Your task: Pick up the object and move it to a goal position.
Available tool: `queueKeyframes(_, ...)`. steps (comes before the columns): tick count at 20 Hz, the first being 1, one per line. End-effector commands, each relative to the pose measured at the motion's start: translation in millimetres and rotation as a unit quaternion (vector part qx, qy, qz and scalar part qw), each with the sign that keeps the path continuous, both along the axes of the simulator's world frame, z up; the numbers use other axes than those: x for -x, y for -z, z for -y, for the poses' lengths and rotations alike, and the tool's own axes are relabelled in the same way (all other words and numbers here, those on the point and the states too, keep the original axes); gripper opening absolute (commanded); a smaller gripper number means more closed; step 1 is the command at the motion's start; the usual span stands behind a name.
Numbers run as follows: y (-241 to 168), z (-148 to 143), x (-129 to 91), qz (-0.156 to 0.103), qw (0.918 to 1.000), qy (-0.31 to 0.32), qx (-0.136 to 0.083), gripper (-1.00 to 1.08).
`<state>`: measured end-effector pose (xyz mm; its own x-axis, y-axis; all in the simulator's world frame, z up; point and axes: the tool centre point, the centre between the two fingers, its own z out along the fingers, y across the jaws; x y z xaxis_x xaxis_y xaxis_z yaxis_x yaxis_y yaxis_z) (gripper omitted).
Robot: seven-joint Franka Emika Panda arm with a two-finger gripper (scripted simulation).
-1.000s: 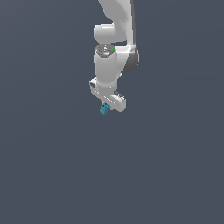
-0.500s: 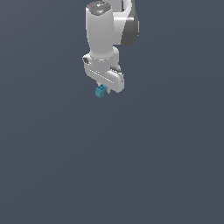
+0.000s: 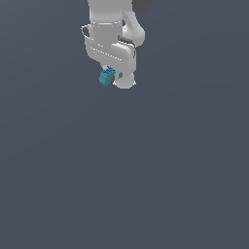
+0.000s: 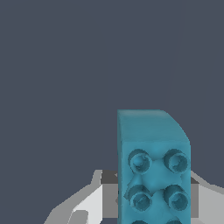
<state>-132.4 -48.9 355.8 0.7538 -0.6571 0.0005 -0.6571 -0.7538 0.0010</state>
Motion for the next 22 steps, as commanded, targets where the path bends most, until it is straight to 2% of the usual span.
queueKeyframes(1,-25,3,4,0.000,1.0000,0.000,0.000,-1.00)
queueKeyframes(12,-100,12,13,0.000,1.0000,-0.001,-0.001,-1.00)
queueKeyframes(22,-118,14,14,0.000,1.0000,-0.001,-0.001,-1.00)
